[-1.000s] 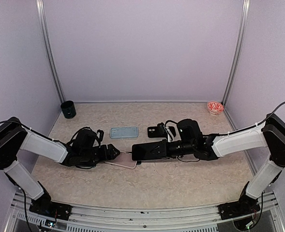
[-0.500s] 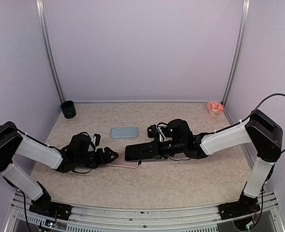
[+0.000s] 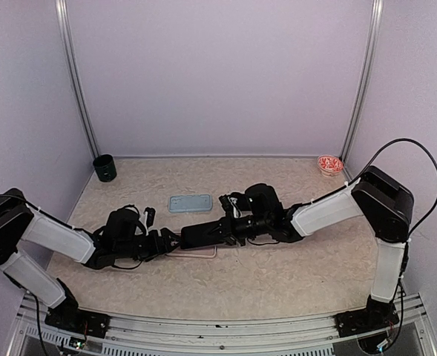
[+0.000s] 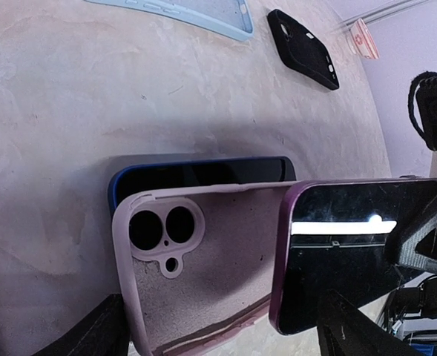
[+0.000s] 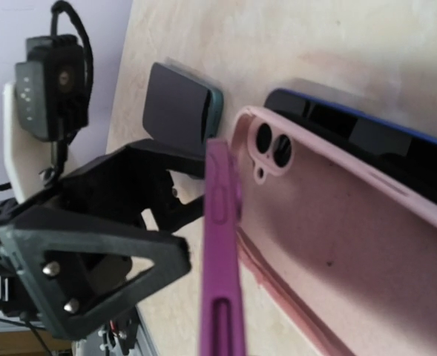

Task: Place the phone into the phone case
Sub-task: Install the phone into the phone case.

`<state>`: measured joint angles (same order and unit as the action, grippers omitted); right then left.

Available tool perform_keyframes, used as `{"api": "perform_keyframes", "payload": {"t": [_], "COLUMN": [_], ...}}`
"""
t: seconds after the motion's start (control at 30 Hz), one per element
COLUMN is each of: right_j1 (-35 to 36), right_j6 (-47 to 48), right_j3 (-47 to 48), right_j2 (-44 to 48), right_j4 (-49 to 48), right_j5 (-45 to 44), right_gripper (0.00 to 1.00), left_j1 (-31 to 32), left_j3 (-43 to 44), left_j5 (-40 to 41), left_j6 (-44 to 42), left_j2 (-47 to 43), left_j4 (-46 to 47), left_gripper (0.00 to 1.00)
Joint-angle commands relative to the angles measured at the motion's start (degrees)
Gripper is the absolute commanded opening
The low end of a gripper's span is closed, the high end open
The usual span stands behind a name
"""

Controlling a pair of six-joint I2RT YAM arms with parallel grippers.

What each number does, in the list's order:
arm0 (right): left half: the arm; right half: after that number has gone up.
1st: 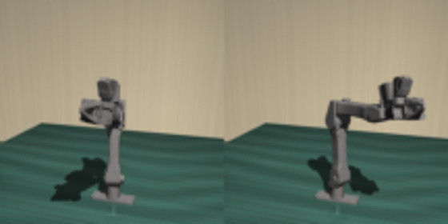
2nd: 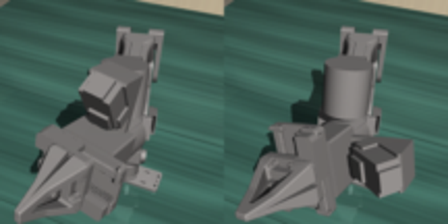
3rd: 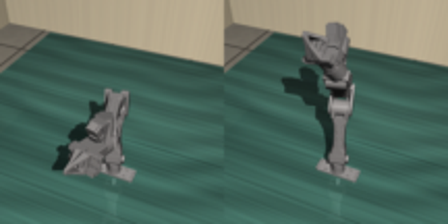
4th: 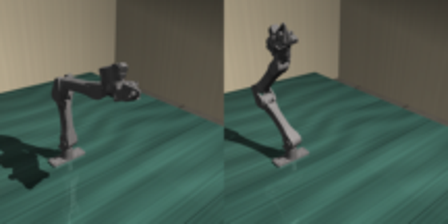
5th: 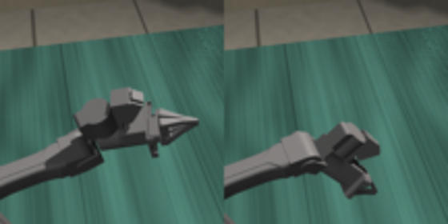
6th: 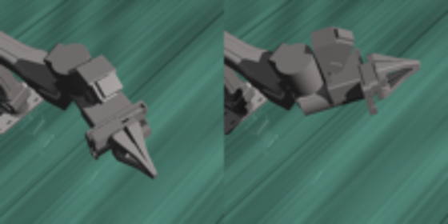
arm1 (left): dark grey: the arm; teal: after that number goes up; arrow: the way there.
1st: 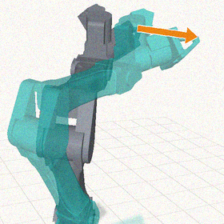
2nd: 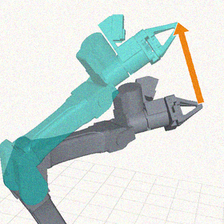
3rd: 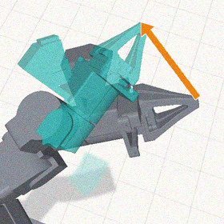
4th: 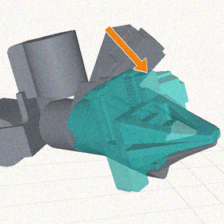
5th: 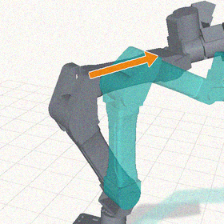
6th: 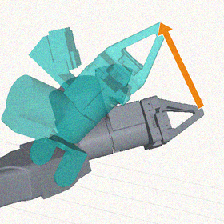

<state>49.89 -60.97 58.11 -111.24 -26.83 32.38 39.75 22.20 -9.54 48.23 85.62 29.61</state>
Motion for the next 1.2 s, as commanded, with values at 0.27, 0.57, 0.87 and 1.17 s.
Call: {"api": "perform_keyframes", "payload": {"t": [0.27,0.57,0.87,1.17], "right_j1": [0.6,0.6,-0.5,-2.5], "right_j6": [-2.9,-3.4,-3.1,-0.5], "right_j3": [3.9,4.3,2.1,3.4], "right_j2": [-5.0,-6.4,-6.6,-8.1], "right_j4": [-5.4,-5.6,-4.9,-1.1], "right_j5": [4.2,5.7,4.7,7.4], "right_gripper": [0.00,0.00,0.00,0.00], "left_j1": [1.8,2.9,3.9,4.0], "left_j3": [-0.6,-0.6,-0.1,0.9], "left_j5": [-1.4,-0.9,0.2,2.7], "left_j6": [1.3,1.7,2.0,1.2], "left_j2": [-0.4,-0.3,0.5,0.6], "left_j4": [5.2,5.1,4.4,1.1], "left_gripper": [0.85,0.85,0.85,0.85]}}
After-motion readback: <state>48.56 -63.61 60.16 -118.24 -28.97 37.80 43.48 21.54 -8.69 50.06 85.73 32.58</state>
